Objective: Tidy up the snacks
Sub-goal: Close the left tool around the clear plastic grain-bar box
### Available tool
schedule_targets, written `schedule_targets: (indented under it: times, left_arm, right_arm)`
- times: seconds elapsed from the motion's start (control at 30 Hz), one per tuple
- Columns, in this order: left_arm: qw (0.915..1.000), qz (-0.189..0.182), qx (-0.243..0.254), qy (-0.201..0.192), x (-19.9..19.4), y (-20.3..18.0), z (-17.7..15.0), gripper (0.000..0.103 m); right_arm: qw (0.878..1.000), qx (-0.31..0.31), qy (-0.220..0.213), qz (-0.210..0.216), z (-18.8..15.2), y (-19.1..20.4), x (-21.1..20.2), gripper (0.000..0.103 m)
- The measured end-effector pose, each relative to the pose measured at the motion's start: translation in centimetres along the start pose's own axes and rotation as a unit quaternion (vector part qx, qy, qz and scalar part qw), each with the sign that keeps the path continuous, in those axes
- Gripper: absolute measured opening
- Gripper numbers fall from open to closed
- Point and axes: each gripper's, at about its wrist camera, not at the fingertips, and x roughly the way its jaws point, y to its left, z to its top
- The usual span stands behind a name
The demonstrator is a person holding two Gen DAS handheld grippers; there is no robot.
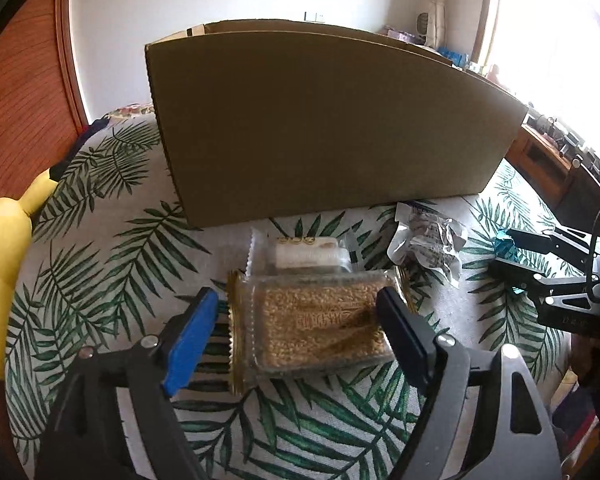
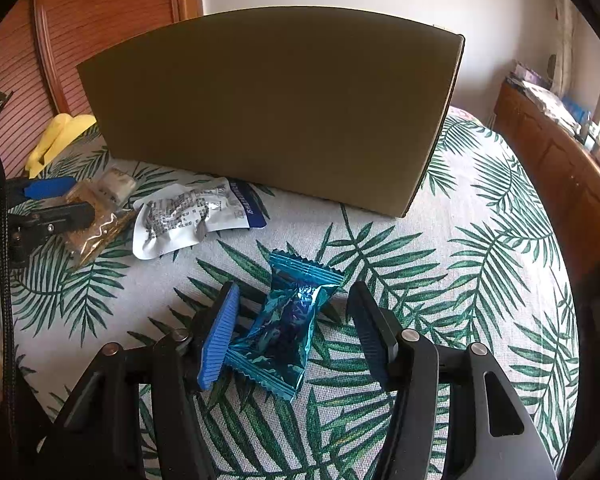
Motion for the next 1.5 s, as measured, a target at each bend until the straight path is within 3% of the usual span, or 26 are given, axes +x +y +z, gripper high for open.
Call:
schedule_targets:
  times: [0.2,0.47,0.73,1.23,1.5]
  left_arm:
    - [0.9998,-0.016,-0.012,0.009,0.1,0.2,0.4,0.081]
    - [0.9997,-0.022,0.012,-0.002,-0.8,-1.2,0.7,0.081]
    - [0.9984,0.024,0.052,0.002,-0.1,-2.9,0.5,0.082]
    - [0.9982,0.035,0.048,0.005,1.1,-2.8,0.5,0.091]
    - [0.9995,0.020,0.025,0.009,1.4,-1.9,0.5,0.094]
  right_arm:
    - [1.000,0.000,0.000,0.000,0.0,0.0,0.0,0.058]
    - [1.000,0.000,0.000,0.000,0.0,0.0,0.0,0.058]
    - [1.000,0.000,0.000,-0.001,0.0,0.0,0.0,0.058]
    - [1.000,0.000,0.000,-0.001,0.0,0.0,0.0,0.058]
    - [1.000,-0.001,-0.001,-0.001,0.0,0.1,0.0,0.058]
